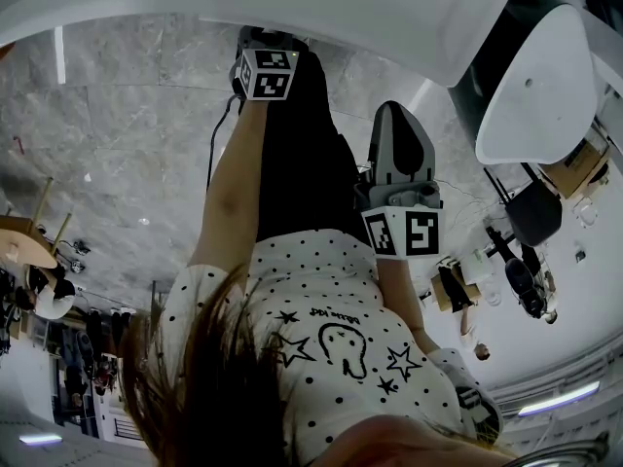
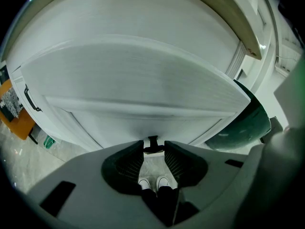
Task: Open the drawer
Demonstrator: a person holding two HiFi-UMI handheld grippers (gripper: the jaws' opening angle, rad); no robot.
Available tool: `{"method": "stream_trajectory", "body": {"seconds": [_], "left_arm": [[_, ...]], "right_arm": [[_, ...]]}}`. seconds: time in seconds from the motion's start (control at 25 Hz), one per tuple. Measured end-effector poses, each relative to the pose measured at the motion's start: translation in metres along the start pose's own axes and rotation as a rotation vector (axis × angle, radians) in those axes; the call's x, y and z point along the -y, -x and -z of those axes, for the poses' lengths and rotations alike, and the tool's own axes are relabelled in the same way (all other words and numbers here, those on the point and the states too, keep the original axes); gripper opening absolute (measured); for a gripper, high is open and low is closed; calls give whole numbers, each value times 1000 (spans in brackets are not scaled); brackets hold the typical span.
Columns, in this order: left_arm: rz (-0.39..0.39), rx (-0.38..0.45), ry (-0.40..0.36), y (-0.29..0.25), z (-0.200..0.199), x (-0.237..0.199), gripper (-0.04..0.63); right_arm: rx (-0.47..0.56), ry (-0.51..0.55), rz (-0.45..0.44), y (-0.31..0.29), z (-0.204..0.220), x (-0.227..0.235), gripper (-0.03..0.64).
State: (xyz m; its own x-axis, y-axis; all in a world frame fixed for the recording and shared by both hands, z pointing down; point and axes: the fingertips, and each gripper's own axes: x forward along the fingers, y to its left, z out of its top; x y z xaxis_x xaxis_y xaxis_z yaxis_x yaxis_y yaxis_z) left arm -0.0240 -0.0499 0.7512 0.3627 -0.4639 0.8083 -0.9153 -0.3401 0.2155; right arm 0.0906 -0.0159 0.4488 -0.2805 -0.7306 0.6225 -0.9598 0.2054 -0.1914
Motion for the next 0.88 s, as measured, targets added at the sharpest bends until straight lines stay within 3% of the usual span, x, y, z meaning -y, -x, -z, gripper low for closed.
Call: {"method": "stream_trajectory", "body": {"seconds": [0.88], "left_arm": [[8, -2, -4, 8, 21, 8, 140]], "right_arm": [[-10, 11, -7, 4, 11, 1, 15]]}}
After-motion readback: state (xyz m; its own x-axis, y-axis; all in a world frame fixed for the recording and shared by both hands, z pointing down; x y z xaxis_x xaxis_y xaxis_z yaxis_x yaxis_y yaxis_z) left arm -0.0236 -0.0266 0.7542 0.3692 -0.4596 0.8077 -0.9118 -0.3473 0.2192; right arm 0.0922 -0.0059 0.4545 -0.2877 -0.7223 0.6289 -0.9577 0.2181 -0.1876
